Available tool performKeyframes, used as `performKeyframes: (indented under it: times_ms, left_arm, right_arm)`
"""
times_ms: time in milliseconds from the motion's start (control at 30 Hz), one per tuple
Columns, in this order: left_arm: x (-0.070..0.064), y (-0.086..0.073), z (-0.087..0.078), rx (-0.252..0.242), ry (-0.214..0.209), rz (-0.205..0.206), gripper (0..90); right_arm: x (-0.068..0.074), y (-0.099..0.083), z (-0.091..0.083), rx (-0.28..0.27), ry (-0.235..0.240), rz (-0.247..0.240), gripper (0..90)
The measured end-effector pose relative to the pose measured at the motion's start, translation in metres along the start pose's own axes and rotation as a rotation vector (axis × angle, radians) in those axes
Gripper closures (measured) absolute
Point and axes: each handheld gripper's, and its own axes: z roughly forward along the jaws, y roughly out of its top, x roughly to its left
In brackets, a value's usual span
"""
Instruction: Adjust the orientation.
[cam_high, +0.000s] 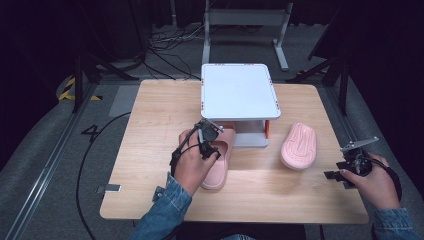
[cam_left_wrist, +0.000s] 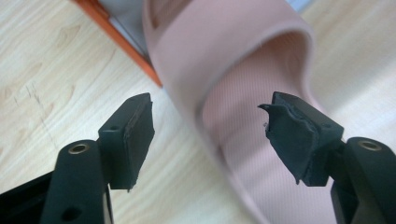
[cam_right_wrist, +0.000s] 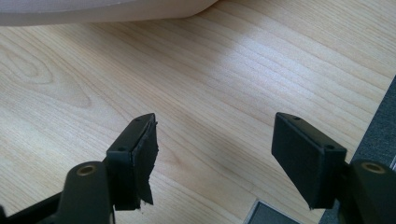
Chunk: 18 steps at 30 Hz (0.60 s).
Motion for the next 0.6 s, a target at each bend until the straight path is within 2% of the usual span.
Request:
performKeyframes:
  times_ms: [100,167,267,300,333,433,500,600]
  left_arm:
    - [0.006,-0.012,-0.006,0.023,-0.023,0.010,37.3]
    - [0.009,-0.026,-0.007,0.069,-0.054,0.013,44.7]
    - [0.012,-0.042,0.000,0.141,-0.078,0.019,52.9]
    - [0.014,-0.050,0.010,0.185,-0.074,0.022,54.6]
    - [0.014,-0.054,0.015,0.203,-0.079,0.016,56.0]
    - [0.011,-0.057,0.024,0.247,-0.094,0.025,57.6]
    - [0.007,-0.056,0.030,0.277,-0.123,0.043,58.3]
    - [0.000,-0.053,0.034,0.298,-0.138,0.059,59.1]
  right_arm:
    - [0.001,0.000,-0.001,-0.003,0.002,-0.002,32.1]
    - [0.001,0.001,-0.002,-0.005,0.002,-0.006,32.1]
    - [0.002,0.002,-0.001,-0.003,0.002,-0.005,32.0]
    - [0.004,0.003,0.001,0.006,0.003,-0.008,32.1]
    - [0.004,0.004,0.002,0.004,0.003,-0.014,32.0]
    - [0.006,0.005,0.001,0.004,0.005,-0.017,31.9]
    - [0.006,0.006,0.001,-0.001,0.005,-0.020,31.8]
    - [0.006,0.007,0.003,0.004,0.007,-0.018,31.7]
